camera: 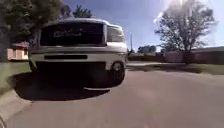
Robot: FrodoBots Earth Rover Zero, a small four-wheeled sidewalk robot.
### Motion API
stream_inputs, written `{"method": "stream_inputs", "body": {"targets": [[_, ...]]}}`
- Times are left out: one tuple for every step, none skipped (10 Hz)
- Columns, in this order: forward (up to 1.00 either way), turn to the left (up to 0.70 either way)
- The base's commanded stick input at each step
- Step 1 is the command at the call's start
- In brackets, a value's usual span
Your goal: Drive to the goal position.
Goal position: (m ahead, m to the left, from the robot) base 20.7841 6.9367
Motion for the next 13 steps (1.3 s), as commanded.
{"method": "stream_inputs", "body": {"targets": [[1.00,-0.40],[1.00,-0.40],[1.00,-0.40],[1.00,-0.40],[1.00,-0.40],[1.00,-0.40],[1.00,-0.40],[1.00,-0.40],[1.00,-0.40],[1.00,-0.40],[1.00,-0.40],[1.00,-0.13],[1.00,0.00]]}}
